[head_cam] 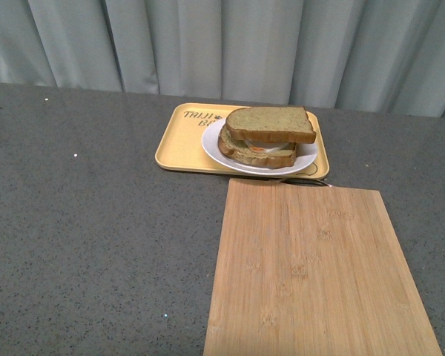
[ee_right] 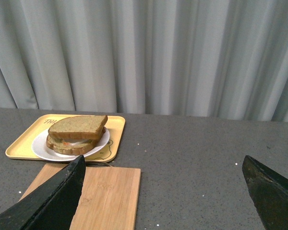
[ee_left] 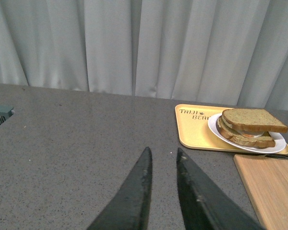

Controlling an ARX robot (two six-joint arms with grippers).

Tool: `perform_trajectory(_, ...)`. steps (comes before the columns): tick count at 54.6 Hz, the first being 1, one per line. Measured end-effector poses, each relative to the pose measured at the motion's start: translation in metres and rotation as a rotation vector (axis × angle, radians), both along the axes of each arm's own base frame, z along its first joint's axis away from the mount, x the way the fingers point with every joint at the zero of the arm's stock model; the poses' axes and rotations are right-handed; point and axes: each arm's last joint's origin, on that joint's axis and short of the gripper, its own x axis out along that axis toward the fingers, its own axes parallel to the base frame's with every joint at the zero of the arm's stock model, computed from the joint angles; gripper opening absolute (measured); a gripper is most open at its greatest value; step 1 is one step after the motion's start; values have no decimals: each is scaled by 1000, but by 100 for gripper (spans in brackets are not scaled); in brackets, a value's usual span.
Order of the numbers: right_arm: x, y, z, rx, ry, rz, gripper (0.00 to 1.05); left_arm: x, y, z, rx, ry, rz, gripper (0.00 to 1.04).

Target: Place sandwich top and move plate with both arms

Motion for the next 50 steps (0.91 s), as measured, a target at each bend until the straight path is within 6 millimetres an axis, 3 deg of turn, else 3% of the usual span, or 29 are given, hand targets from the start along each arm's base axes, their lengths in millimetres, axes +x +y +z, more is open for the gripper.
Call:
perform_trajectory(22, 0, 0, 0, 0, 0, 0, 95, 0, 0, 0, 0, 0, 0, 99)
perform_trajectory(50, 0, 0, 0, 0, 0, 0, 95, 0, 0, 0, 1, 0, 0, 98)
